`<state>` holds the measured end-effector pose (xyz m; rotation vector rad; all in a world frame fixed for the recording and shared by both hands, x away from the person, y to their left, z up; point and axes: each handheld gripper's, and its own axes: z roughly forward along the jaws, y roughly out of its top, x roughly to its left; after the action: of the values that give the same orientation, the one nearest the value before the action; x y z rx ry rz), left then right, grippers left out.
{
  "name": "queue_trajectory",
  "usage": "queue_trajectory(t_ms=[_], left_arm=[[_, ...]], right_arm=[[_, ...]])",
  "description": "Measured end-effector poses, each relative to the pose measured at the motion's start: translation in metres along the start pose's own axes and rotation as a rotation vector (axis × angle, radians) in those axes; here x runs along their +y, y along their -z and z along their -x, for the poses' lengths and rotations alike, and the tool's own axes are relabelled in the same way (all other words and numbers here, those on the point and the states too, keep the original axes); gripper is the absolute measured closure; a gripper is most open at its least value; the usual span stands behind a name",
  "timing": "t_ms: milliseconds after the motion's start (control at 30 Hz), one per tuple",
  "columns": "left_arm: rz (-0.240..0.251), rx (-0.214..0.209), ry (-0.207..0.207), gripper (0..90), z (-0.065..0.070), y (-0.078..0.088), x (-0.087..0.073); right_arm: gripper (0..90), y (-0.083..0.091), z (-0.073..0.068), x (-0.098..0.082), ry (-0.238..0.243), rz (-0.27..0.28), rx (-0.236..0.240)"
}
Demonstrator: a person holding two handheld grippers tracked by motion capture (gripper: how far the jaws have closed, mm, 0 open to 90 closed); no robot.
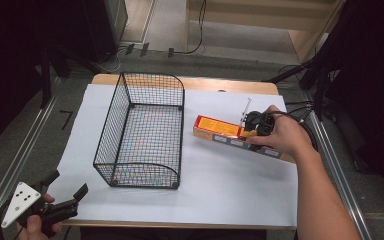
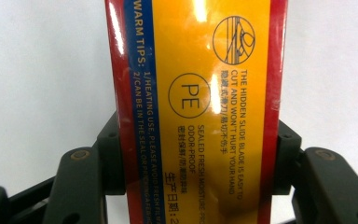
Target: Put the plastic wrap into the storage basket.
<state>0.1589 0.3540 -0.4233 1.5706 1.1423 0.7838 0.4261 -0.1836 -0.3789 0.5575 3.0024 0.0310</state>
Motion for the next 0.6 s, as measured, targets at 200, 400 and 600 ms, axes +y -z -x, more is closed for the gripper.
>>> queue_trajectory(t_ms=[200,400,600], left_arm=[[-0.004,0.001,-0.004,2.9,0.000,-0.001,0.000],[0.001,-0.001,-0.003,2.9,0.000,0.000,0.000],[0.001,-0.001,-0.005,2.9,0.000,0.000,0.000]], right_arm=[[41.9,0.016,0.005,-0.004,0.004,0.011,-0.015],[41.8,0.033,0.006,-0.005,-0.001,0.034,-0.013],[41.8,0.045,0.005,-0.003,0.006,0.059,-0.022]])
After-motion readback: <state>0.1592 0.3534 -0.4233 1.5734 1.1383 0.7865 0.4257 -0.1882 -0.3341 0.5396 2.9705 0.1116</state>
